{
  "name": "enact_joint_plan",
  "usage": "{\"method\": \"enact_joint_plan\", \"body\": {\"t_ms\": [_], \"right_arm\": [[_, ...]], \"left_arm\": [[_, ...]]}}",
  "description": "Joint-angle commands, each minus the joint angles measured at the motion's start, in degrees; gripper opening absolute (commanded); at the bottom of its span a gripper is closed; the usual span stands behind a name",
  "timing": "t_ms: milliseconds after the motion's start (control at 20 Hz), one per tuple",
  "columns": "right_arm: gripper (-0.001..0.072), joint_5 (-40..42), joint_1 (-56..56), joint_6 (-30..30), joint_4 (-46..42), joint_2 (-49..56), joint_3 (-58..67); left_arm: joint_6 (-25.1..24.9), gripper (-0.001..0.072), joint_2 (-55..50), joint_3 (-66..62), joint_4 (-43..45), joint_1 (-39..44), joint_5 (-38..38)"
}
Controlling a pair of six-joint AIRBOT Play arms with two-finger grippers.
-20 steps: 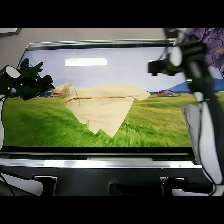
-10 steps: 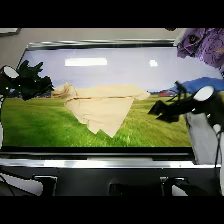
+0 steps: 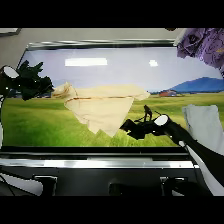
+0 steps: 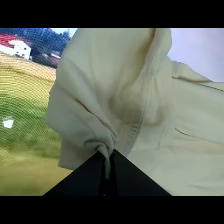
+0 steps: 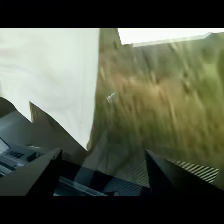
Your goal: Fold the clothes and pants, and hang the long-sleeved shirts on hangers.
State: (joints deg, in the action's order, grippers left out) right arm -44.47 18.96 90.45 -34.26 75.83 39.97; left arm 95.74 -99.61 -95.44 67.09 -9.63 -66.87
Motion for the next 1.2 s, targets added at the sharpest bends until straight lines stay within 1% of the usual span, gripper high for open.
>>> {"method": "enact_joint_plan", "body": {"t_ms": [0,250,400,500,600,650,750,800,850,1000,1150], "right_arm": [[0.0581,8.28,5.46,0.17,5.86,2.49,-0.68],[0.0568,12.81,9.94,0.24,6.97,3.21,-0.68],[0.0567,14.56,11.32,0.17,10.73,5.42,-0.63],[0.0517,15.06,12.33,0.17,11.39,6.99,-0.09],[0.051,15.23,13.18,0.17,11.58,8.63,1.57],[0.049,15.63,13.2,0.02,11.54,9.35,2.75],[0.0299,16.33,13.16,-1.25,11.52,10.12,4.79],[0.0156,16.81,13.0,-2.1,11.47,10.05,5.7],[0.0029,16.92,13.0,-3.69,10.71,9.79,6.86],[0.0024,17.05,13.0,-4.44,6.21,6.91,11.1],[0.0024,15.28,8.66,-3.58,-2.99,0.04,18.36]], "left_arm": [[-0.11,0.0022,0.04,0.02,0.02,-0.04,0.0],[-0.13,0.0022,0.04,0.02,0.04,-0.04,0.02],[-0.13,0.0022,0.02,0.02,0.04,-0.04,0.04],[-0.15,0.0022,0.02,0.02,0.07,-0.04,0.13],[-0.15,0.0022,0.02,0.02,0.07,-0.04,0.31],[-0.15,0.0022,0.02,0.02,0.07,-0.04,0.31],[-0.15,0.0022,0.02,0.02,0.07,-0.04,0.33],[-0.15,0.0023,0.04,0.02,0.07,-0.04,0.31],[-0.17,0.0022,0.09,-0.02,0.07,-0.07,0.28],[-0.87,0.0021,0.55,-3.08,0.04,-0.31,-0.28],[-5.62,0.0021,1.01,-13.94,0.04,-1.25,-0.42]]}}
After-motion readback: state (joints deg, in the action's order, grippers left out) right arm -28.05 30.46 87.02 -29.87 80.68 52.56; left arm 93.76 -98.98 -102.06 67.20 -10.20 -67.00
